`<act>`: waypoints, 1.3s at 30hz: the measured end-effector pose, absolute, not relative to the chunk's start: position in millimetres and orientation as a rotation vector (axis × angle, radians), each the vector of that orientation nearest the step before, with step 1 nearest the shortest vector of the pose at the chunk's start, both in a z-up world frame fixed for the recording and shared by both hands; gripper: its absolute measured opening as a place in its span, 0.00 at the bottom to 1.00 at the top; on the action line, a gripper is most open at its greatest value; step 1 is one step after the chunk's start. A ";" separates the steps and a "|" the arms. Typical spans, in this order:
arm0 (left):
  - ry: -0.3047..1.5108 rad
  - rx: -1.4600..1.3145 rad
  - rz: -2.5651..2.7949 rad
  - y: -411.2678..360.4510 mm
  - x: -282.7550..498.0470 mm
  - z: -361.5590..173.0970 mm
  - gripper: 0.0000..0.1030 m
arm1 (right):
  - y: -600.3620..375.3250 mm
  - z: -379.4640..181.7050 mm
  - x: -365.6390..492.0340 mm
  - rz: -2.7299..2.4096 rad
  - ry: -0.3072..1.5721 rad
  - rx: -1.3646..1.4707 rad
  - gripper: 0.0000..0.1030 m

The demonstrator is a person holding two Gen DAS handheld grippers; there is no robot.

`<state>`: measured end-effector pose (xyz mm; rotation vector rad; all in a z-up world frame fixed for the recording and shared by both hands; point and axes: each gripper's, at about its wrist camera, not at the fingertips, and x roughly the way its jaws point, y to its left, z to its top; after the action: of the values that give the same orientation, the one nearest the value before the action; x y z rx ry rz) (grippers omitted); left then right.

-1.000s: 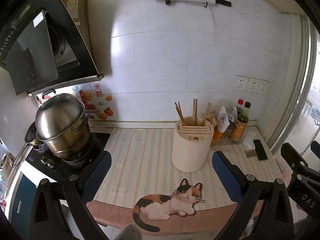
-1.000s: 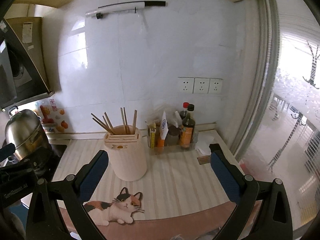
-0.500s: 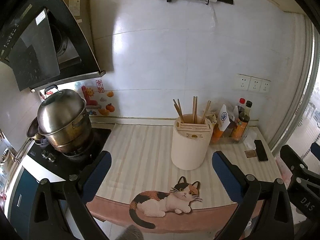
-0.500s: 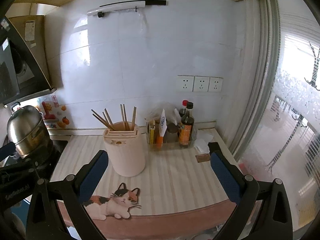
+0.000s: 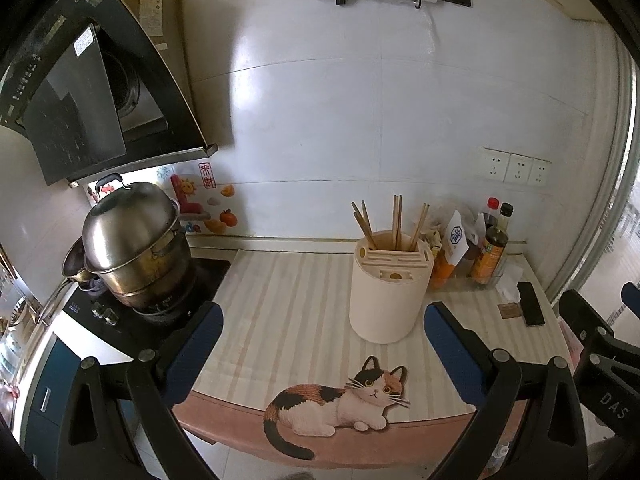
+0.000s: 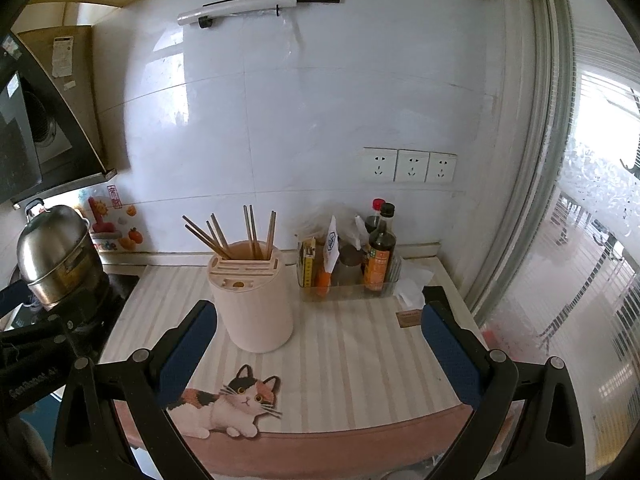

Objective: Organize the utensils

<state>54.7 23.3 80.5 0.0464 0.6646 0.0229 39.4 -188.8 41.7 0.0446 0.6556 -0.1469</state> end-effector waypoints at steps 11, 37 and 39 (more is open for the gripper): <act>0.661 0.046 0.019 23.6 53.3 81.0 1.00 | -190.3 42.7 41.2 -0.146 0.653 0.044 1.00; 0.657 0.050 0.026 25.8 49.7 84.7 1.00 | -185.9 48.0 40.5 -0.136 0.649 0.039 1.00; 0.657 0.049 0.026 25.6 49.6 84.7 1.00 | -185.1 48.3 40.6 -0.137 0.647 0.039 1.00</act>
<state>49.6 25.6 84.7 0.0492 0.6568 0.0263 40.6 -185.1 48.3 0.0394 0.6467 -0.1368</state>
